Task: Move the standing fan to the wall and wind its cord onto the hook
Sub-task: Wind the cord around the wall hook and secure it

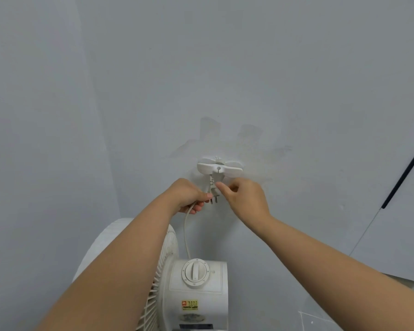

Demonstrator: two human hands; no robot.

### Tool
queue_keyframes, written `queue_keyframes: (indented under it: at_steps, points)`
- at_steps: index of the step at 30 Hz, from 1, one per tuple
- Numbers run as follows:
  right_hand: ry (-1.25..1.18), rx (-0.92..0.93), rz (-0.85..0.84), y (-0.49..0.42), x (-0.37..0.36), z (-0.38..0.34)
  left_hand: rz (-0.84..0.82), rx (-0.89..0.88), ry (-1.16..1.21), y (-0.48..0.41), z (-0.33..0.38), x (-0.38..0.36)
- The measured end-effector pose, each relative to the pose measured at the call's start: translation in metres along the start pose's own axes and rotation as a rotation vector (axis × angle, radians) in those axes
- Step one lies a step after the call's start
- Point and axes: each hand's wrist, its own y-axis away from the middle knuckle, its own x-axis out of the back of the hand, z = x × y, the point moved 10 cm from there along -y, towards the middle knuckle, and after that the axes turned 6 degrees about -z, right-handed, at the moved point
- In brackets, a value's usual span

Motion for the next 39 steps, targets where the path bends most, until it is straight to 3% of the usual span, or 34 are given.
queue_keyframes:
  at_steps: [3, 6, 14, 22, 25, 28, 30, 39]
  points:
    - [-0.395, -0.195, -0.189, -0.006, -0.026, 0.012, 0.027, -0.009, -0.012, 0.000, 0.000, 0.002]
    - [-0.532, -0.227, -0.285, -0.008, -0.037, 0.012, 0.023, -0.006, -0.006, -0.001, -0.001, 0.003]
    - [-0.572, -0.260, -0.330, -0.012, -0.040, 0.017, -0.027, 0.047, 0.059, 0.003, -0.004, 0.000]
    - [-0.437, -0.242, -0.180, -0.015, -0.024, 0.028, 0.331, 0.051, -0.255, -0.001, 0.001, 0.045]
    - [-0.362, -0.233, -0.118, -0.012, -0.019, 0.029, 0.357, 0.026, 0.155, -0.004, -0.006, 0.049]
    - [-0.323, -0.198, -0.072, -0.009, -0.013, 0.026, 0.228, -0.028, 0.637, -0.008, -0.004, 0.036]
    - [-0.298, -0.180, -0.047, -0.007, -0.010, 0.023, 0.160, -0.057, 0.827, -0.009, -0.001, 0.031]
    - [-0.191, -0.114, 0.007, -0.002, -0.001, 0.014, 0.234, -0.143, 0.877, -0.010, 0.004, 0.039]
